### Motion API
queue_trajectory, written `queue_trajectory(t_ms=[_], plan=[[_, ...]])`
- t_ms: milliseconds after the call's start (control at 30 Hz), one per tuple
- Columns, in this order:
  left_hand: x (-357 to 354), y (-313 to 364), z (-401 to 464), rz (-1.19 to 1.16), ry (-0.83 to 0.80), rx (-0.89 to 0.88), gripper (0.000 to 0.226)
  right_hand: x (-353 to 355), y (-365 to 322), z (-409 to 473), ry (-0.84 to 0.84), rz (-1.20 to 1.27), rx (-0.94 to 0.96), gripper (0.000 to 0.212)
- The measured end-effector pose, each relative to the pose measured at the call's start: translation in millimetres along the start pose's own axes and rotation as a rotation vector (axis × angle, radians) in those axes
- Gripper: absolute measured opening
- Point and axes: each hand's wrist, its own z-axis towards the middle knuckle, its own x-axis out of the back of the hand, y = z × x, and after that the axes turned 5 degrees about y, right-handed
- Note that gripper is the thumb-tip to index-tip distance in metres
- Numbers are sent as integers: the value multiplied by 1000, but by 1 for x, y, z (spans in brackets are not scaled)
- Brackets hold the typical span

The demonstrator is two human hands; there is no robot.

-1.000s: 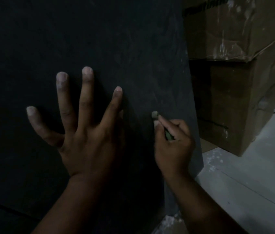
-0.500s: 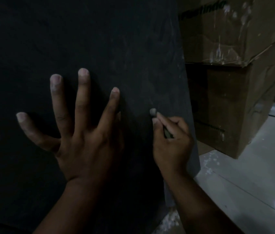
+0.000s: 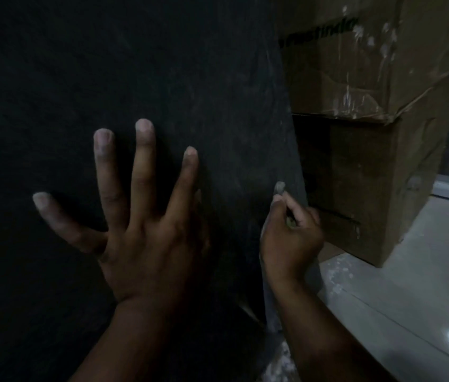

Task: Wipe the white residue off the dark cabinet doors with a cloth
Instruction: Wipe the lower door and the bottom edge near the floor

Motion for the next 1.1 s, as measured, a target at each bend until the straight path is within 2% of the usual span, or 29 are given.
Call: queue_trajectory(t_ms=[133,200,267,400,467,633,700,767,867,933,1000,1100], plan=[[-9,8,8,-29,6,-32,43,-8,-16,-15,-93,20,247,15],[-13,12,13,-30,-11,-45,44,-9,-15,-13,-135,22,301,16],[-17,15,16,-6,-9,-70,41,-5,-7,-7,-106,16,234,16],[-22,20,20,63,54,-104,41,3,8,5,16,-3,-83,16],[-24,22,22,46,51,-106,40,1,4,6,19,9,-83,15],[-26,33,36,-54,-17,-103,50,-13,-20,-8,-182,60,308,17],[-26,34,39,-73,-33,-108,51,-9,-17,-12,-253,77,344,17],[-25,32,36,-58,-33,-106,51,2,-8,-10,-226,23,295,16],[-28,29,33,-11,-23,-133,43,9,5,11,-88,-22,22,14],[-31,30,34,9,-11,-145,44,5,6,20,-50,-45,-37,11],[-32,35,36,33,22,-138,45,1,-2,15,-94,-40,51,11],[-33,43,40,51,62,-140,53,6,-8,1,-231,-32,353,14]])
